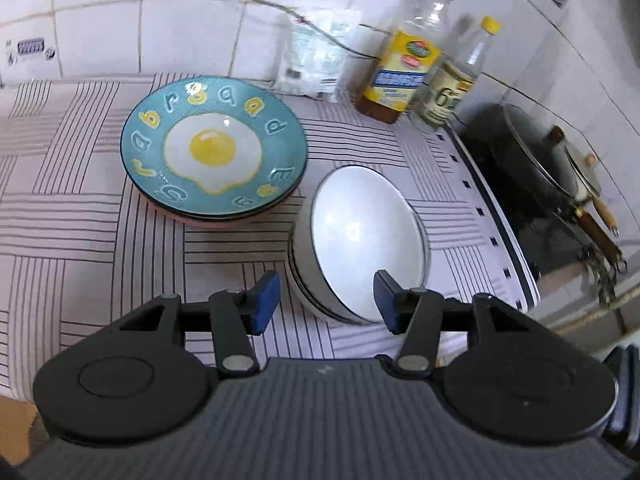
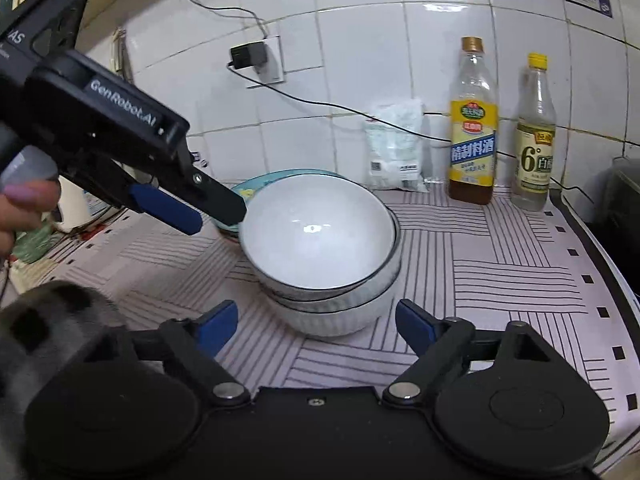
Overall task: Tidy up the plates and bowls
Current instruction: 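Lift the nested bowls with both grippers and carry them over the plate stack, then lower the nested bowls onto the teal egg plate with both grippers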
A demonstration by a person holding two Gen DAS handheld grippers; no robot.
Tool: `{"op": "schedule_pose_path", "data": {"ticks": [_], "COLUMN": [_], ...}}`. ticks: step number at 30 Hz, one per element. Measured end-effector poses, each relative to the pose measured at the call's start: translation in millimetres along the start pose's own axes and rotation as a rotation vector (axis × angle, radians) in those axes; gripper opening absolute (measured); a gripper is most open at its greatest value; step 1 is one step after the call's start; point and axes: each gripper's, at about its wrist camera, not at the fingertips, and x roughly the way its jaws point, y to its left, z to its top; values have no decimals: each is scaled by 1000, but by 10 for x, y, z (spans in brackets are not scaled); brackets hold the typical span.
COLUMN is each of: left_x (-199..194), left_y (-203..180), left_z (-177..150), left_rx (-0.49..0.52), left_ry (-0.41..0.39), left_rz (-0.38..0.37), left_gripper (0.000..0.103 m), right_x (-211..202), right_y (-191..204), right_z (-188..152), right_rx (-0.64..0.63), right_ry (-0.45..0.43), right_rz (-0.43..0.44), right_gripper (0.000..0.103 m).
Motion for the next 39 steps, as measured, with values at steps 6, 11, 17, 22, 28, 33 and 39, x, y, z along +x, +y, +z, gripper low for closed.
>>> {"op": "schedule_pose_path", "data": {"ticks": [6,11,17,22,28,33,39], "left_x": [307,444,609,636,640,646,626], "left_y": [133,184,206,179,146,104,71], "left_z": [43,69,125,109,66,44,12], "left_rx": [-41,-47,-48,-12,20,48,148], "left_ry": [55,71,92,76,54,44,73], "left_rz": [-14,-30,-47,-25,-8,9,6], "left_gripper": [53,51,39,33,32,32,32], "right_x": [331,570,747,863,926,952,902], "right_y": [-78,-79,-78,-67,-80,-92,9], "right_z": [-101,-225,-232,-178,-135,-123,-135], "right_rx": [-6,-31,-41,-78,-59,-66,-65], "right_ry": [33,8,-19,-24,-20,-19,-16], "right_rz": [-6,-22,15,38,54,57,17], "right_gripper": [93,99,100,102,103,103,103]}}
